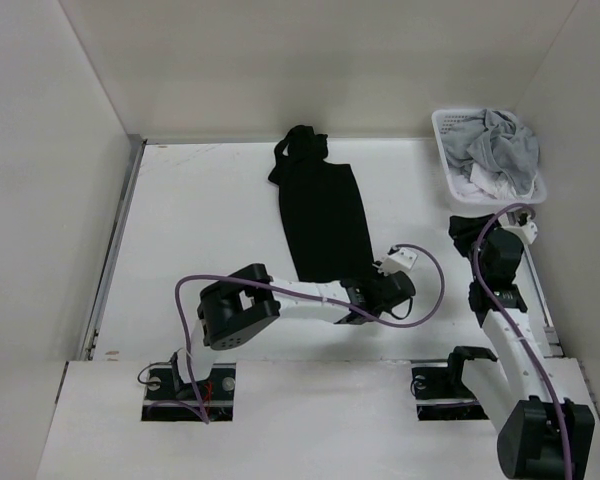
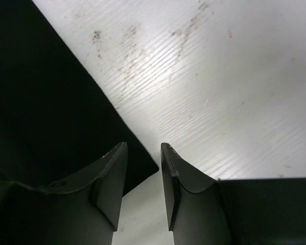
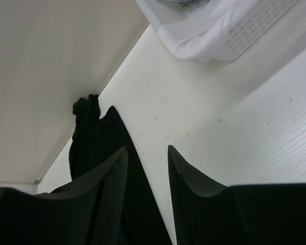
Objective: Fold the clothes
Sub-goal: Flatten the tank top out
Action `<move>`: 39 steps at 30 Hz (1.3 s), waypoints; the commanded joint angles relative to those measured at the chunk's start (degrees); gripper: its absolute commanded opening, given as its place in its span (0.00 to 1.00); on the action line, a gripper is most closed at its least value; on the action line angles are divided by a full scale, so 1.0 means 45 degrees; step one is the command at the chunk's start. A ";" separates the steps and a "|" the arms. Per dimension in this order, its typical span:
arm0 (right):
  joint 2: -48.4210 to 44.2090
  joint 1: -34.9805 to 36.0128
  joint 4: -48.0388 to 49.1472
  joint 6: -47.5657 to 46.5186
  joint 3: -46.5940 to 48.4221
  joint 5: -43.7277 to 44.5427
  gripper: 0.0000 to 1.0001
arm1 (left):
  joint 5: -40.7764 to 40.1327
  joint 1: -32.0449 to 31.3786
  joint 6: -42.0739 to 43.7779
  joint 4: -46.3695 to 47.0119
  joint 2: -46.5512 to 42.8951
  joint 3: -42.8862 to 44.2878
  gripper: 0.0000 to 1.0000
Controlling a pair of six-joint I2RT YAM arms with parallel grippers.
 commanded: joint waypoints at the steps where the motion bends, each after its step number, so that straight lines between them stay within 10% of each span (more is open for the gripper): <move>1: -0.0333 -0.0111 0.0780 0.0196 -0.0173 -0.0948 0.42 | -0.0691 -0.0225 -0.1083 -0.1346 0.0142 0.1270 0.30; 24: -0.1506 -0.0502 0.1131 0.0469 -0.0603 -0.1828 0.47 | -0.1219 -0.0596 -0.3097 -0.2775 0.1159 0.1799 0.29; 30: -0.1349 -0.0404 0.1385 0.0548 -0.0701 -0.1847 0.47 | -0.1394 -0.0538 -0.3019 -0.2639 0.1004 0.1663 0.09; 39: -0.0453 0.0238 0.1503 0.0392 -0.0720 -0.1497 0.46 | -0.2741 -0.0012 -0.2960 -0.1156 -0.4650 -0.2060 0.00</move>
